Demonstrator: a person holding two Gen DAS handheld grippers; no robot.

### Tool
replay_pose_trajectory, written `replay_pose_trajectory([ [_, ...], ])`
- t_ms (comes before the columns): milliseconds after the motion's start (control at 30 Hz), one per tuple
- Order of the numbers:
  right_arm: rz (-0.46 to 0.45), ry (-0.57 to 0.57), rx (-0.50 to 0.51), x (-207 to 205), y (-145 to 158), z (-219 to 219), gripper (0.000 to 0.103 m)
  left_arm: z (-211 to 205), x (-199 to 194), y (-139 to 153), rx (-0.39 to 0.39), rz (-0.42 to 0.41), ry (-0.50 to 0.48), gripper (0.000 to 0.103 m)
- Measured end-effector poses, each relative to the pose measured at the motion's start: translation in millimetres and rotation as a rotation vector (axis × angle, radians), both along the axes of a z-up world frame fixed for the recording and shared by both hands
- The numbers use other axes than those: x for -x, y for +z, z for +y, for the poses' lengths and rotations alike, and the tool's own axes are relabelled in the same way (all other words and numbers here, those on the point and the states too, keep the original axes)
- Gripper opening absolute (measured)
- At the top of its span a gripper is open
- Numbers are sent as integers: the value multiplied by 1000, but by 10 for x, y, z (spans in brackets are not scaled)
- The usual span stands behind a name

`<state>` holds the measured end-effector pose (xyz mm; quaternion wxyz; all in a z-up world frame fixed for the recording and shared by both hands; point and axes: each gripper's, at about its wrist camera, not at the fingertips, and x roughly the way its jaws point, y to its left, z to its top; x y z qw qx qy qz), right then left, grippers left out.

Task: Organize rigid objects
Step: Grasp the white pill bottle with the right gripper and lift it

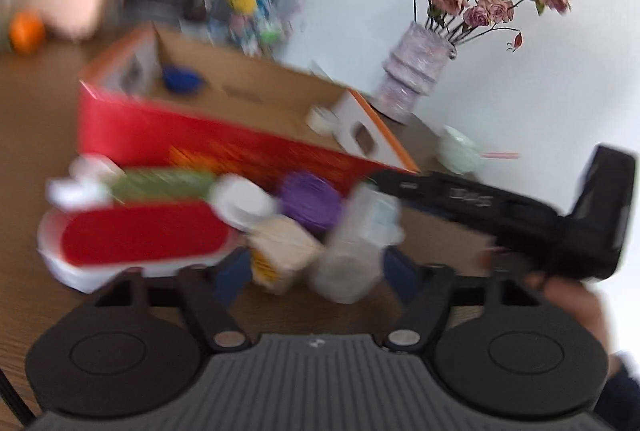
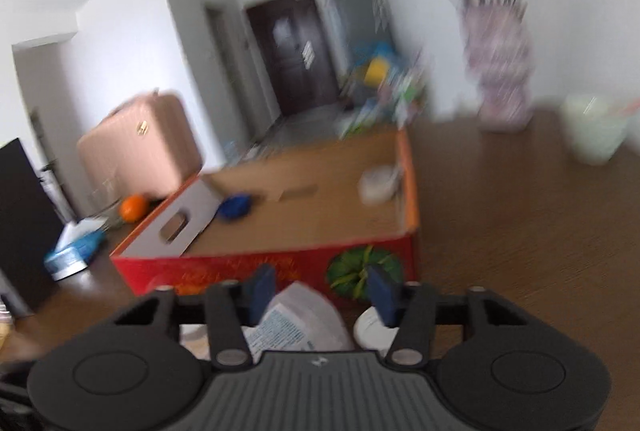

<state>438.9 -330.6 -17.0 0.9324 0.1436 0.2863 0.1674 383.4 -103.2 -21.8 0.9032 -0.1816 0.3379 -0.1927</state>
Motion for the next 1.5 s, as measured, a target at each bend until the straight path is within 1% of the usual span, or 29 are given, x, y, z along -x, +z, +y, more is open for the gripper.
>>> replay_pose_trajectory([
  [33,0,0,0,0,0,0,44,-53,-63,-65,32,17,-11,59],
  [67,22,49,-63,-55,-96,-6,41,-96,-100,-108,52,15,-9,54],
  [100,20,58,-81,-41,-120,-8,41,-124,-123,-137,73,17,-4,46],
  [200,11,47,-83,51,-134,-17,40,-110,-129,-166,116,15,-5,46],
  [233,11,41,-106,157,-138,-60,39,-85,-112,-167,128,13,-9,46],
  [300,17,40,-125,225,-143,-82,36,-21,-35,-126,140,4,-28,35],
  [367,28,55,-178,402,-154,-104,22,57,96,-85,133,-34,-67,31],
  [433,35,93,-232,653,-170,-49,17,135,265,-77,121,-50,-86,25],
  [500,16,109,-217,922,-172,54,15,213,421,-86,133,-40,-94,23],
  [533,-7,91,-159,1132,-169,172,15,223,472,-105,132,-24,-85,23],
  [567,-7,91,-159,1132,-169,172,16,236,536,-124,121,-15,-71,23],
  [600,-11,61,-124,1276,-206,243,16,256,601,-145,92,-18,-50,23],
  [667,-4,55,-115,1323,-222,280,19,311,735,-154,24,-27,22,26],
  [700,1,43,-98,1368,-237,320,19,365,803,-148,19,-36,45,33],
  [733,-3,18,-65,1409,-246,359,19,427,862,-136,21,-34,64,36],
  [800,-44,-31,12,1528,-227,406,20,543,985,-117,34,-31,83,48],
  [833,-71,-54,28,1596,-207,390,24,592,1062,-108,34,-38,77,49],
  [867,-128,-67,11,1768,-167,303,26,617,1132,-98,30,-49,68,52],
  [967,-155,-51,-22,1898,-147,203,49,607,1314,-95,-3,-97,-1,64],
  [1033,-162,-22,-43,2114,-163,116,54,556,1411,-119,-49,-107,-45,66],
  [1067,-162,-22,-43,2114,-163,116,54,530,1451,-138,-64,-110,-61,66],
  [1100,-139,-17,-24,2267,-185,83,54,515,1501,-154,-76,-110,-77,68],
  [1200,-125,-32,-29,2409,-238,58,62,422,1645,-245,-106,-104,-88,75],
  [1267,-90,-44,-73,2507,-399,30,62,361,1721,-300,-114,-146,-68,75],
  [1333,-79,-48,-74,2507,-450,40,61,270,1734,-321,-162,-181,-65,74],
  [1367,-63,-60,-71,2491,-481,56,61,222,1735,-344,-192,-199,-58,69],
  [1400,-73,-68,-89,2495,-522,65,61,182,1729,-375,-228,-203,-43,59],
  [1433,-71,-67,-97,2482,-513,70,61,136,1697,-415,-280,-174,-35,53],
  [1500,-83,-62,-101,2496,-487,57,61,66,1753,-470,-376,-222,-14,48],
])
